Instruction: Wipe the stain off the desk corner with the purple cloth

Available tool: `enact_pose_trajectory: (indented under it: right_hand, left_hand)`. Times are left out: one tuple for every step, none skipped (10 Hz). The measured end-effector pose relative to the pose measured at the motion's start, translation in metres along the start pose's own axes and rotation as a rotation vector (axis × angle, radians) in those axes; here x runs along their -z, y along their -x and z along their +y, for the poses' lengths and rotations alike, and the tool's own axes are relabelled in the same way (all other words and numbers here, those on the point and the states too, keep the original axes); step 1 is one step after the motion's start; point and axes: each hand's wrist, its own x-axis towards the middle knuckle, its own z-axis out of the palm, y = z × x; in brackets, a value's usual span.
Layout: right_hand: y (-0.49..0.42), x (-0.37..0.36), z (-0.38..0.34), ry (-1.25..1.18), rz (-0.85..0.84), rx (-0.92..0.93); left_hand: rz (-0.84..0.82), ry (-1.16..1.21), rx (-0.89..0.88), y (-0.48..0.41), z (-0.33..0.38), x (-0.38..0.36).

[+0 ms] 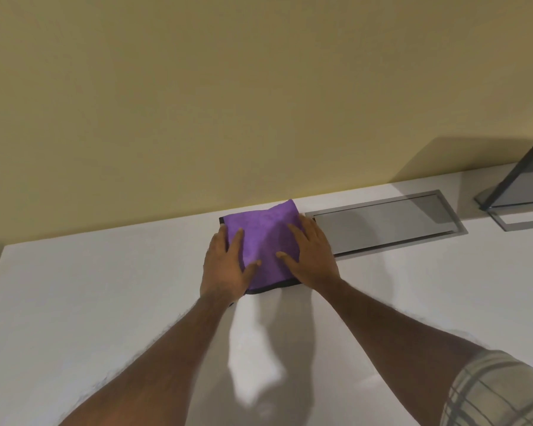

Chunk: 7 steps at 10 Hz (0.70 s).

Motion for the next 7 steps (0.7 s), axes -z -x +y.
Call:
enact_pose_trajectory:
  right_hand:
    - [0.009,-0.010,0.001,0.103,-0.095,0.096]
    - [0.015,-0.023,0.002,0.208,-0.205,0.120]
    - [0.016,-0.022,-0.001,0.234,-0.203,0.113]
    - [0.021,-0.016,-0.011,0.270,-0.164,0.137]
    - [0.027,-0.010,-0.023,0.260,-0.157,0.161]
    - [0.039,-0.004,-0.046,0.245,-0.109,0.195]
    - [0.052,0.000,-0.061,0.236,-0.070,0.233]
  left_hand:
    - [-0.109,-0.155,-0.055,0.002,-0.004,-0.006]
    - [-0.237,-0.254,-0.024,0.003,-0.011,-0.013]
    - [-0.247,-0.292,-0.035,0.007,-0.014,-0.013]
    - [-0.191,-0.322,-0.081,0.016,-0.019,-0.004]
    - [-0.147,-0.318,-0.091,0.027,-0.024,0.006]
    - [-0.103,-0.347,-0.049,0.049,-0.042,0.024]
    - [-0.064,-0.363,-0.037,0.069,-0.051,0.037]
